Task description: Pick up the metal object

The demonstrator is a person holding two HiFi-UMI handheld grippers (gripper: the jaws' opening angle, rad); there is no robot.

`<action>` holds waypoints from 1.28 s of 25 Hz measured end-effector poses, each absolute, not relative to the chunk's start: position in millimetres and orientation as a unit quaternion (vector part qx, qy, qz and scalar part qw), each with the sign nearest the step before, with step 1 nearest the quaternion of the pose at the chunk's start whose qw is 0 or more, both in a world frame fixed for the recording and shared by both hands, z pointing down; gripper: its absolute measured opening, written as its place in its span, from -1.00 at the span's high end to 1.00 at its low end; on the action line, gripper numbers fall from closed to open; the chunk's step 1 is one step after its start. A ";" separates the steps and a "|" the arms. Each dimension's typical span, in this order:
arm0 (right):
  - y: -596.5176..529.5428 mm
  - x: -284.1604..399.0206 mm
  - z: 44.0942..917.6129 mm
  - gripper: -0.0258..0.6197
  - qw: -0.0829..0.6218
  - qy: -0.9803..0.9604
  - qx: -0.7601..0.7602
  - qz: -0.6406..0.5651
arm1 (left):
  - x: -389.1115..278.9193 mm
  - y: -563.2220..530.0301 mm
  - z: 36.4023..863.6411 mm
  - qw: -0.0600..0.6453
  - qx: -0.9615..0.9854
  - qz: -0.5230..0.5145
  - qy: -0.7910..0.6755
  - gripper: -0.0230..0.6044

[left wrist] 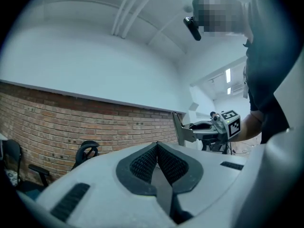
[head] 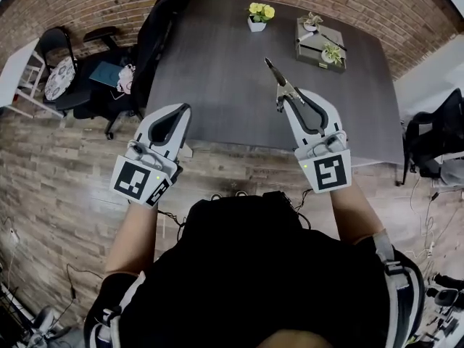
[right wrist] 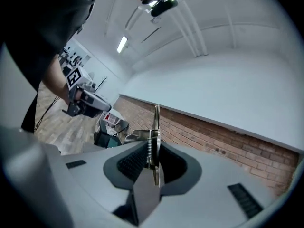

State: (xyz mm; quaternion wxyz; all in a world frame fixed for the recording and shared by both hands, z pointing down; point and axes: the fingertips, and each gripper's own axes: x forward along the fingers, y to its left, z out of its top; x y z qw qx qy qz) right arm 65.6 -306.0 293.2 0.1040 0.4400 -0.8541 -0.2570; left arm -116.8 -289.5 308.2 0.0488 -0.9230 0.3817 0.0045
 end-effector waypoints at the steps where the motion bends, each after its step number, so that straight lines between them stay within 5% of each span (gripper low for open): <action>1: -301.7 66.4 288.5 0.67 0.082 -0.858 0.444 -0.244 | -115.8 -288.8 307.6 0.050 -0.923 0.004 0.381 0.90; 10: -292.4 85.6 304.8 0.67 0.051 -0.871 0.465 -0.148 | -108.0 -281.0 302.7 0.053 -0.925 0.003 0.377 0.90; 32: -296.9 81.1 300.1 0.67 0.041 -0.873 0.463 -0.147 | -114.2 -277.0 290.1 0.067 -0.918 0.005 0.392 0.90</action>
